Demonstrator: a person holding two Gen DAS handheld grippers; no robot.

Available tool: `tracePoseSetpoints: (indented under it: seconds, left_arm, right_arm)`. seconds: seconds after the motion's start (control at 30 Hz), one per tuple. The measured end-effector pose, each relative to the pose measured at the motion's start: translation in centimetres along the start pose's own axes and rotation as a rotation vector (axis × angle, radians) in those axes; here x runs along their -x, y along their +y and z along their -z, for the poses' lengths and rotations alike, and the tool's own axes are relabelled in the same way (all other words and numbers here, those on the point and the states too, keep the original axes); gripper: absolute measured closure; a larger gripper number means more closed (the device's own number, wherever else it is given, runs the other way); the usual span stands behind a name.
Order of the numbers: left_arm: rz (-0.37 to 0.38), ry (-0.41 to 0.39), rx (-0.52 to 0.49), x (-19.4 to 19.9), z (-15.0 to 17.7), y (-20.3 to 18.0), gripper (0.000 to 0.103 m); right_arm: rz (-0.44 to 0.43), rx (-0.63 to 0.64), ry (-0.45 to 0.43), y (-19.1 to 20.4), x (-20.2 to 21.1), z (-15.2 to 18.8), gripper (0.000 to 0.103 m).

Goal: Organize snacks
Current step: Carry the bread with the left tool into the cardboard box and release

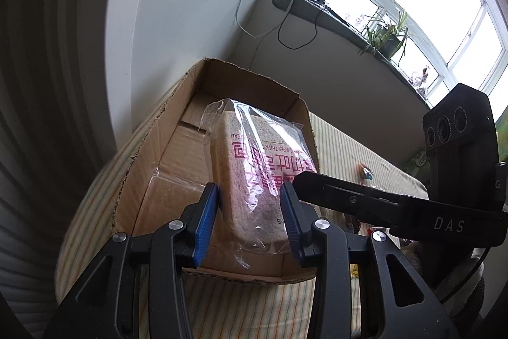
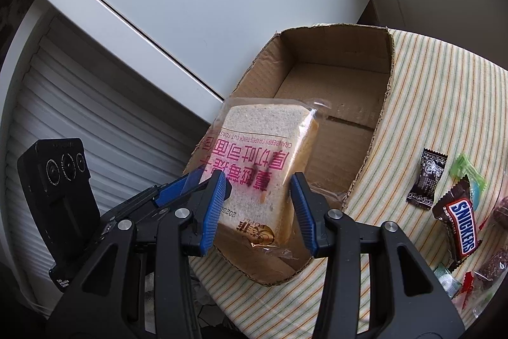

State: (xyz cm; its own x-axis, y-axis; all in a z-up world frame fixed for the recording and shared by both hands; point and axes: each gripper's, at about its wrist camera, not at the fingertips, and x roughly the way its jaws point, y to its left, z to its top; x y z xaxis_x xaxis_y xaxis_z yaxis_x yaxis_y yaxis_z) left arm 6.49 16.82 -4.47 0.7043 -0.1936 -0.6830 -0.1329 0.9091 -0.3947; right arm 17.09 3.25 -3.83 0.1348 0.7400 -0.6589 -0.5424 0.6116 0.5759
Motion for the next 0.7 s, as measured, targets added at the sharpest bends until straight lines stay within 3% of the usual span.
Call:
tracePoseSetpoints:
  seconds: [0.17, 0.53, 0.6, 0.7]
  left_arm:
    - [-0.044, -0.008, -0.002, 0.0, -0.2, 0.3, 0.067]
    - [-0.048, -0.019, -0.012, 0.9, -0.1, -0.5, 0.067]
    - [-0.043, -0.022, -0.022, 1.1, 0.0, -1.1, 0.067]
    - [-0.037, -0.023, -0.045, 1.3, 0.3, -2.1, 0.064]
  right_arm:
    - [0.027, 0.002, -0.022, 0.1, 1.4, 0.2, 0.057]
    - [0.070, 0.011, -0.054, -1.2, 4.6, 1.1, 0.056]
    - [0.082, 0.017, -0.060, -1.4, 5.3, 1.4, 0.042]
    - [0.106, 0.027, -0.084, -2.1, 7.1, 2.1, 0.033]
